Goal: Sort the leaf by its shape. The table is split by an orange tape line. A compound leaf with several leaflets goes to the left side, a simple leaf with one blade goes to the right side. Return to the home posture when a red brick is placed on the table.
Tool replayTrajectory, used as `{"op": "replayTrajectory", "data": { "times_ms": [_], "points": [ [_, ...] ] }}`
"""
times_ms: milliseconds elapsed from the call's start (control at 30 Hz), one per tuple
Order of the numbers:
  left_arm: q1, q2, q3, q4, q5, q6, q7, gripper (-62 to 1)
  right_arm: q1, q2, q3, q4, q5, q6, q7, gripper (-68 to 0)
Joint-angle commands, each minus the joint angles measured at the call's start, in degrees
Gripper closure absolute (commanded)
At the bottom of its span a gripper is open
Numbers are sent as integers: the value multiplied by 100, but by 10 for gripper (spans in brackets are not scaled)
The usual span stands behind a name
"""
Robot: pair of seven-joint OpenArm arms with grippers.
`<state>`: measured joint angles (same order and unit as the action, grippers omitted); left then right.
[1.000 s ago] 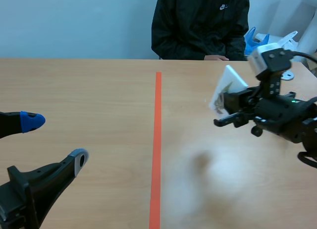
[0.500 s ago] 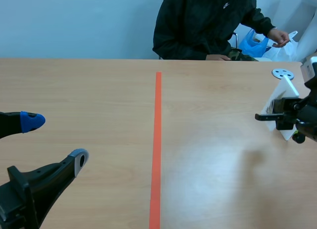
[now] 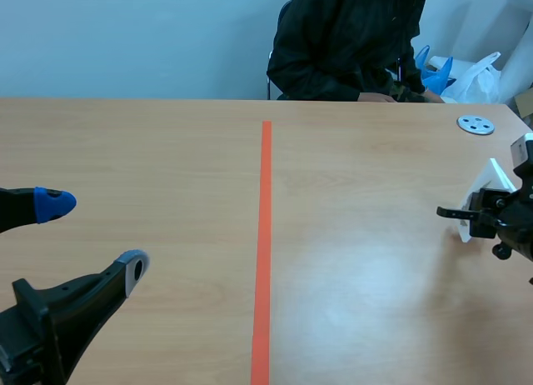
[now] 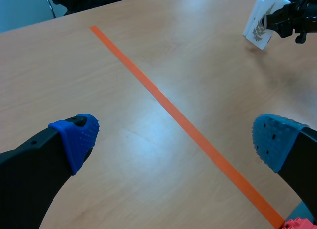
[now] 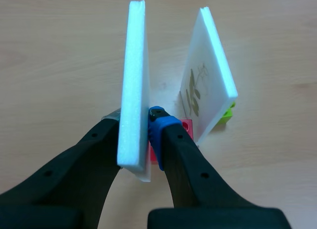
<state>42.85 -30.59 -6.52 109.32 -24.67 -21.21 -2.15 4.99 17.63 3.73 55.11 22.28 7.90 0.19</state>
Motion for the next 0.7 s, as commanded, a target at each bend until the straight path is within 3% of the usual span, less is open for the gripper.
{"op": "replayTrajectory", "data": {
  "times_ms": [0,133,400,667],
  "points": [
    [-20,42,-26,39,-37,-15,-103,-623,85,109,9,151,-44,0,136,-27],
    [-20,42,-26,39,-37,-15,-103,-623,59,109,9,149,-149,-258,216,-131],
    [-20,205,-26,39,-37,-24,-103,-623,57,109,9,151,-144,-256,243,-263],
    [-20,214,-26,39,-37,-42,-101,-623,55,111,164,420,-68,-188,184,-310]
  ]
}}
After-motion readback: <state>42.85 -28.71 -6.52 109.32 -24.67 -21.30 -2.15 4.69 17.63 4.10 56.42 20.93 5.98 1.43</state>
